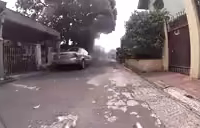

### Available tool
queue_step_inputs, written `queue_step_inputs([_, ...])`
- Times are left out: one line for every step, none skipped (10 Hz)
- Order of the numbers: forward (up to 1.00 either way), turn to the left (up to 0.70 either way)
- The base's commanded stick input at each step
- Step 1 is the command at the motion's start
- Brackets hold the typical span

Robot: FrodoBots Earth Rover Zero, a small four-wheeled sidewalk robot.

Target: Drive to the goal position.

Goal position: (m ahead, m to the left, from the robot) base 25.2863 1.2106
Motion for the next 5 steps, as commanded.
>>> queue_step_inputs([0.7,0.0])
queue_step_inputs([0.7,0.0])
queue_step_inputs([0.7,0.0])
queue_step_inputs([0.7,0.0])
queue_step_inputs([0.7,0.0])
